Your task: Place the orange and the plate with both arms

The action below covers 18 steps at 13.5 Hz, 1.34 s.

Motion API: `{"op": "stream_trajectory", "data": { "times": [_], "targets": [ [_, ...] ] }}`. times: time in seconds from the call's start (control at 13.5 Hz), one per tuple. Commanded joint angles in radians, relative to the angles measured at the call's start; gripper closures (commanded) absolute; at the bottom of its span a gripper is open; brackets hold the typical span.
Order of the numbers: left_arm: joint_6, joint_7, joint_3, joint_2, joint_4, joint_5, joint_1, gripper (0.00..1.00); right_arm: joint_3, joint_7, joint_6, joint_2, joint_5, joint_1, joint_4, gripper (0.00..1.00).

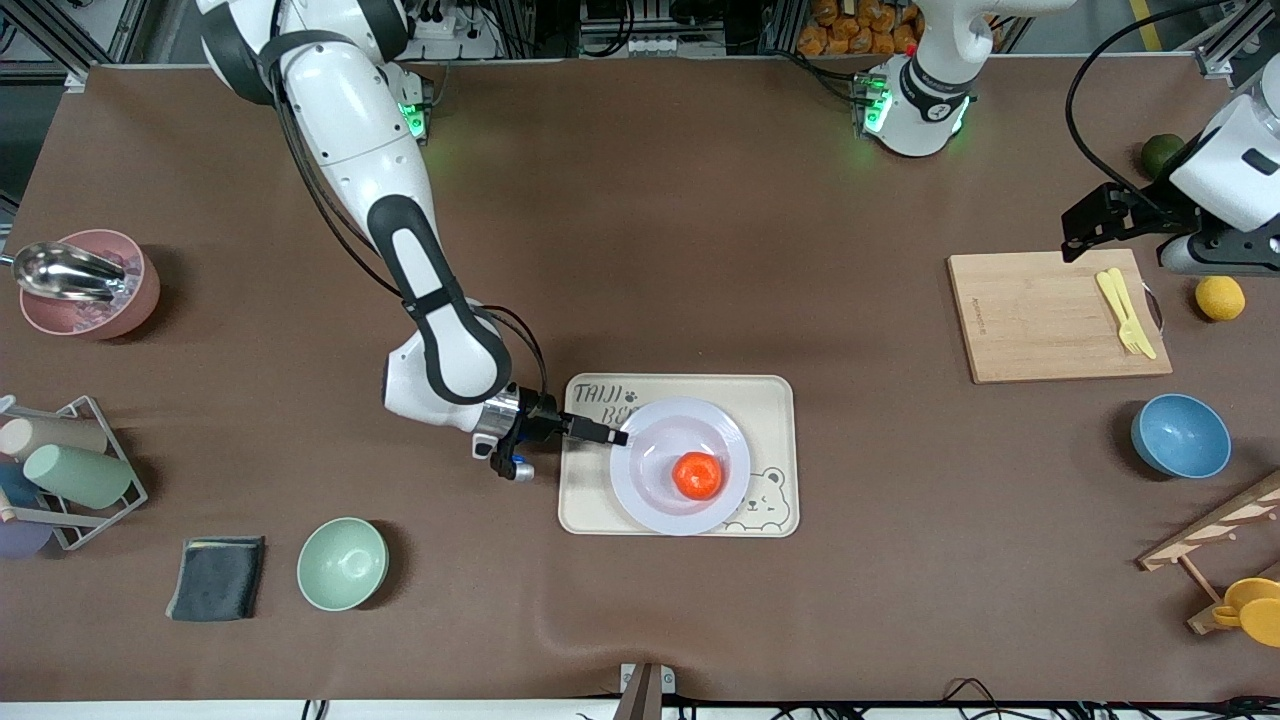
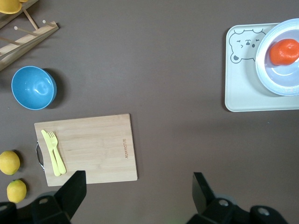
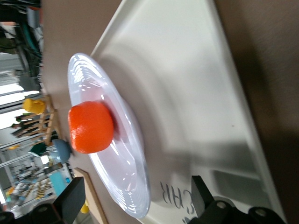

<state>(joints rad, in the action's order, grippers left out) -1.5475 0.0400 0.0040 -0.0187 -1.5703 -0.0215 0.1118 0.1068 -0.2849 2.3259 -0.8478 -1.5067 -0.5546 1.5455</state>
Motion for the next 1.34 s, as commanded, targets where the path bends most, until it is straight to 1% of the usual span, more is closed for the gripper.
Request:
{"op": "stream_trajectory", "data": {
  "times": [0.0, 0.07, 0.15, 0.22, 0.37, 0.52, 0.67, 0.74, 0.82, 0.89, 0.97, 1.04, 1.19, 1.26],
  "targets": [
    [0.006, 0.000, 0.001, 0.009, 0.023, 0.020, -0.004, 0.00, 0.002, 0.104, -0.034, 0.045, 0.117, 0.038, 0.010, 0.00],
    [0.006, -0.002, -0.001, 0.009, 0.021, 0.020, -0.004, 0.00, 0.005, 0.116, -0.080, 0.050, 0.121, 0.057, 0.010, 0.00],
    [0.007, -0.005, 0.001, 0.009, 0.020, 0.020, -0.004, 0.00, 0.025, 0.131, -0.135, 0.053, 0.134, 0.080, 0.010, 0.00],
    [0.007, -0.006, 0.001, 0.009, 0.018, 0.020, -0.006, 0.00, 0.062, 0.135, -0.188, 0.064, 0.178, 0.082, 0.005, 0.00],
    [0.006, -0.005, 0.001, 0.009, 0.018, 0.020, -0.006, 0.00, 0.149, 0.135, -0.293, 0.076, 0.290, 0.082, -0.013, 0.00],
    [0.006, 0.000, -0.001, 0.011, 0.019, 0.022, -0.003, 0.00, 0.249, 0.133, -0.351, 0.099, 0.397, 0.062, -0.016, 0.00],
    [0.009, 0.000, -0.002, 0.009, 0.015, 0.022, 0.000, 0.00, 0.301, 0.127, -0.358, 0.131, 0.543, 0.050, -0.015, 0.00],
    [0.009, 0.001, -0.002, 0.013, 0.016, 0.022, 0.005, 0.00, 0.330, 0.121, -0.379, 0.139, 0.601, 0.056, -0.016, 0.00],
    [0.010, 0.001, -0.004, 0.013, 0.015, 0.022, 0.005, 0.00, 0.341, 0.118, -0.401, 0.160, 0.643, 0.074, -0.016, 0.00],
    [0.009, 0.000, -0.004, 0.013, 0.016, 0.022, 0.002, 0.00, 0.338, 0.103, -0.404, 0.185, 0.699, 0.105, -0.016, 0.00],
    [0.009, -0.003, -0.004, 0.013, 0.016, 0.022, 0.000, 0.00, 0.329, 0.040, -0.404, 0.208, 0.776, 0.142, -0.018, 0.00],
    [0.009, -0.003, -0.004, 0.013, 0.016, 0.022, -0.003, 0.00, 0.309, -0.041, -0.402, 0.228, 0.828, 0.191, -0.018, 0.00],
    [0.009, -0.005, -0.004, 0.014, 0.016, 0.022, -0.003, 0.00, 0.204, -0.152, -0.407, 0.262, 0.882, 0.344, -0.016, 0.00],
    [0.009, -0.003, -0.004, 0.014, 0.016, 0.022, -0.004, 0.00, 0.179, -0.161, -0.421, 0.272, 0.913, 0.395, -0.018, 0.00]
  ]
}}
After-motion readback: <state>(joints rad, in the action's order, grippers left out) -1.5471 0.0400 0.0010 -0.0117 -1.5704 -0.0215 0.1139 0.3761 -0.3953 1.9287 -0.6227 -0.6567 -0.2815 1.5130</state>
